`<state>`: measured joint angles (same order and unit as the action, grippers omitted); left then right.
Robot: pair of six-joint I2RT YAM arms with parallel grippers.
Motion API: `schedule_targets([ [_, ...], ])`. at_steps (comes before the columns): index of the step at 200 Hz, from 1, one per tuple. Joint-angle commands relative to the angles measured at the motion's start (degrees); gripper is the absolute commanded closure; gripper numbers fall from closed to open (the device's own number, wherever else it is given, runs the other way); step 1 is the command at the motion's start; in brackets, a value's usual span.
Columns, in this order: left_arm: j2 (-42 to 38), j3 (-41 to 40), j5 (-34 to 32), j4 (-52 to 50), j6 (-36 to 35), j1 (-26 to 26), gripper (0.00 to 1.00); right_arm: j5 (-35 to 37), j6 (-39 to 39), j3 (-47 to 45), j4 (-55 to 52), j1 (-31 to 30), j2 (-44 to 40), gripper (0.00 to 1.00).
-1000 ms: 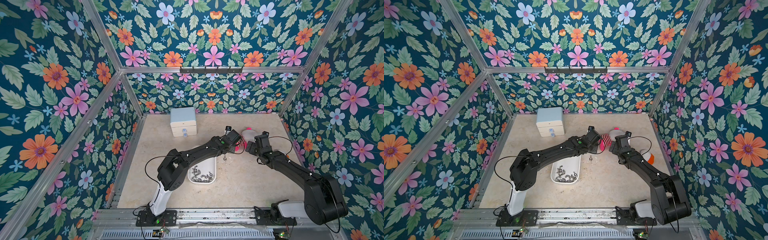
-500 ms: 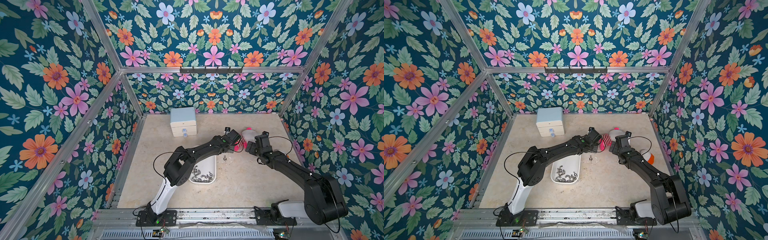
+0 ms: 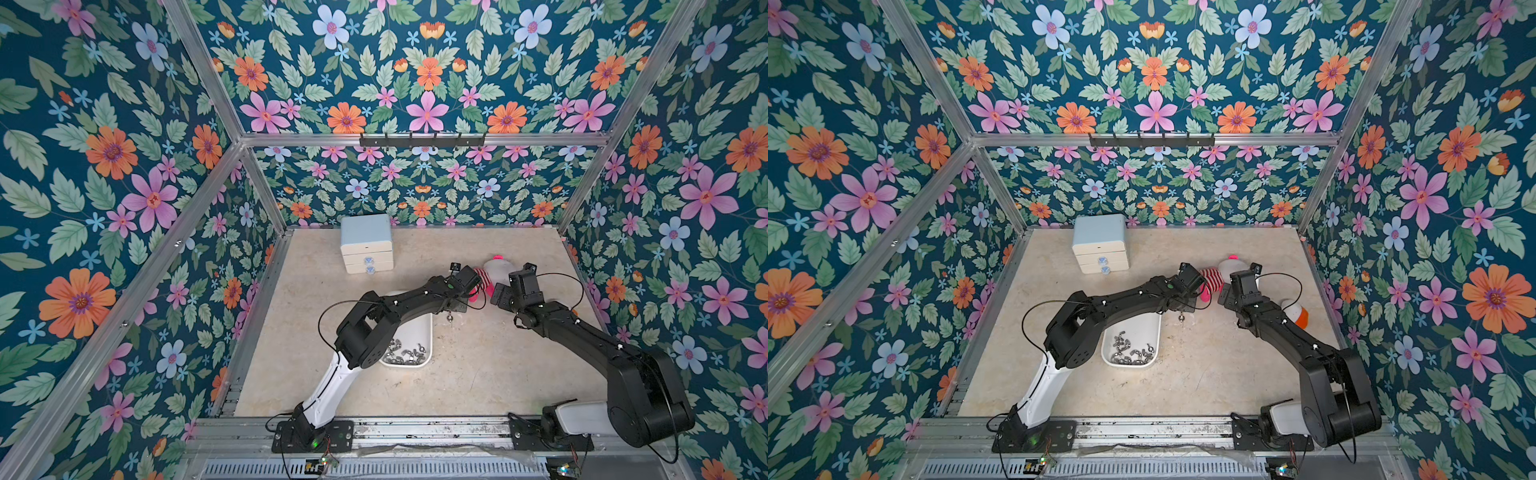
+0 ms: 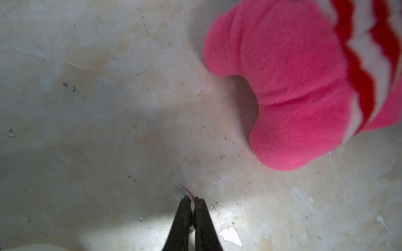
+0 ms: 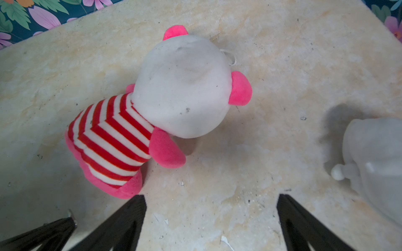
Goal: Take out the wing nut from the storage box
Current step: Place the wing nut at the center of the board.
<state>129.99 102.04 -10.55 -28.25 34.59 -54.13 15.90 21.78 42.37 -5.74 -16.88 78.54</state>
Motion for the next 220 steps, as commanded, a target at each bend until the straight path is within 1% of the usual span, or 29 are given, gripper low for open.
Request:
schedule_targets([
  [1, 0.3, -0.2, 0.2, 0.9, 0.4, 0.0, 1.00, 0.0, 0.2, 0.0, 0.5, -0.1, 0.1, 0.01],
  [28, 1.0, -0.3, 0.2, 0.9, 0.7, 0.0, 1.00, -0.3, 0.1, 0.0, 0.4, 0.0, -0.1, 0.01],
  [33, 1.1, -0.3, 0.2, 0.9, 0.7, 0.0, 0.99, -0.3, 0.1, 0.0, 0.4, -0.1, -0.1, 0.01],
  [42, 1.0, -0.6, 0.2, 0.9, 1.0, 0.0, 0.93, -0.3, 0.1, 0.0, 0.3, -0.1, -0.2, 0.01],
  [47, 1.0, -0.7, 0.1, 1.0, 1.1, 0.0, 0.89, -0.3, 0.1, 0.0, 0.3, 0.0, -0.2, 0.01],
  [63, 0.6, -1.3, 0.1, 1.3, 1.2, 0.0, 0.81, -0.3, 0.1, -0.2, 0.3, 0.0, -0.4, 0.01],
  [85, -0.2, -2.0, -0.2, 1.6, 1.6, 0.0, 0.63, -0.3, 0.2, -0.3, 0.4, -0.1, -0.7, 0.01],
  [104, -1.3, -2.3, -0.5, 1.9, 1.7, 0.0, 0.56, -0.3, 0.2, -0.4, 0.4, 0.0, -0.8, 0.01],
  [144, -5.9, -2.2, -2.0, 2.1, 0.7, 0.0, 0.53, -0.4, 0.0, -0.4, 0.2, -0.1, -0.8, 0.01],
  [173, -10.6, -3.2, -5.7, 0.3, -0.8, 0.2, 0.51, -0.1, -0.2, -0.2, 0.0, -0.3, -0.6, 0.01],
  [220, -20.5, -12.7, -9.8, -0.1, -0.2, 1.5, 0.51, 0.8, -0.2, 0.6, -0.1, -1.9, 0.8, 0.01],
])
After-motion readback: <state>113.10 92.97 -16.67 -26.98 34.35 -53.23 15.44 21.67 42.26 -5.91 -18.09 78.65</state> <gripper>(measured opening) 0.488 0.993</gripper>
